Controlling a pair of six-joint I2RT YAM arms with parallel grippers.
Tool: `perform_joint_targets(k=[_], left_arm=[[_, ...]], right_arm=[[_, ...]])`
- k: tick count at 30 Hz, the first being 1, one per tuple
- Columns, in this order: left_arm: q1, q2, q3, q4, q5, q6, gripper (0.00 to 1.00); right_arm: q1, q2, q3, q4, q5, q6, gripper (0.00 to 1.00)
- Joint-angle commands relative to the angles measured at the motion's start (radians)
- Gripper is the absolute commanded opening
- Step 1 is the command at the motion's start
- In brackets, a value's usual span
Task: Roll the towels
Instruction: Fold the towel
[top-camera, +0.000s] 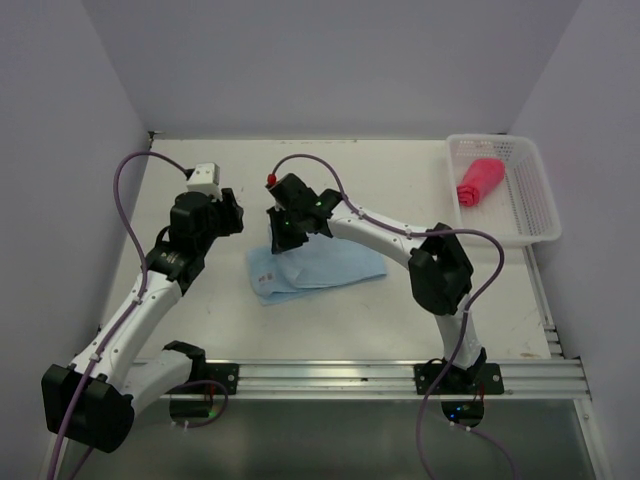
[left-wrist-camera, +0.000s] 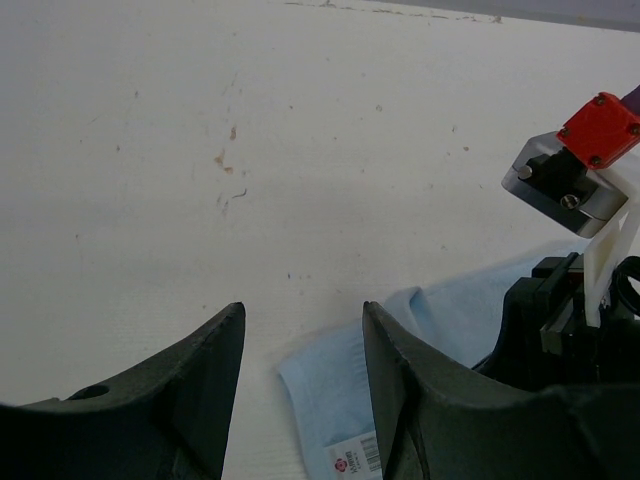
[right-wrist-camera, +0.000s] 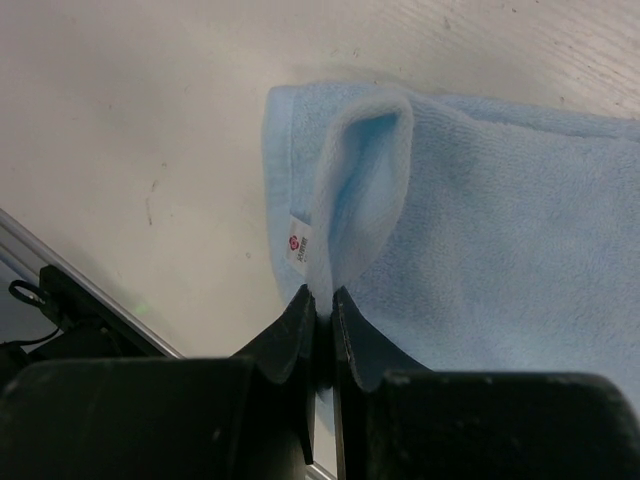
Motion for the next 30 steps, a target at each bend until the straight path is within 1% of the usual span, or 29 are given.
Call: perform_joint_targets(k=[1, 6, 15, 18, 20, 21, 22, 25, 28, 30], left_arm=[[0.006, -0.018, -0.008, 0.031, 0.001, 0.011, 0.55], [0.006, -0.018, -0.008, 0.032, 0.002, 0.011, 0.55], [0.006, -0.025, -0.008, 0.031, 0.002, 0.011, 0.55], [0.006, -0.025, -0.008, 0.031, 0.002, 0.013, 0.55], [0.006, -0.024, -0.006, 0.031, 0.002, 0.013, 0.55], [0.006, -0.025, -0.008, 0.031, 0.001, 0.013, 0.55], [0.006, -0.027, -0.008, 0.029, -0.002, 0.013, 0.55], [0.006, -0.034, -0.008, 0.027, -0.015, 0.011, 0.55], [0.006, -0.047, -0.011, 0.031, -0.032, 0.011, 0.55], [0.006, -0.050, -0.011, 0.026, -0.039, 0.011, 0.55]], right_arm=[[0.009, -0.071, 0.063, -0.001, 0.014, 0.017, 0.00], [0.012, -0.032, 0.057, 0.010, -0.009, 0.028, 0.00], [0.020, 0.049, 0.026, 0.112, -0.096, 0.074, 0.00], [0.023, 0.092, 0.020, 0.157, -0.142, 0.095, 0.07], [0.024, 0.109, 0.028, 0.168, -0.161, 0.104, 0.14], [0.024, 0.120, 0.028, 0.172, -0.174, 0.109, 0.25], [0.026, 0.120, 0.023, 0.178, -0.179, 0.112, 0.30], [0.026, 0.103, 0.005, 0.209, -0.188, 0.117, 0.40], [0.026, 0.075, -0.014, 0.233, -0.208, 0.118, 0.44], [0.024, 0.061, -0.022, 0.241, -0.213, 0.120, 0.44]])
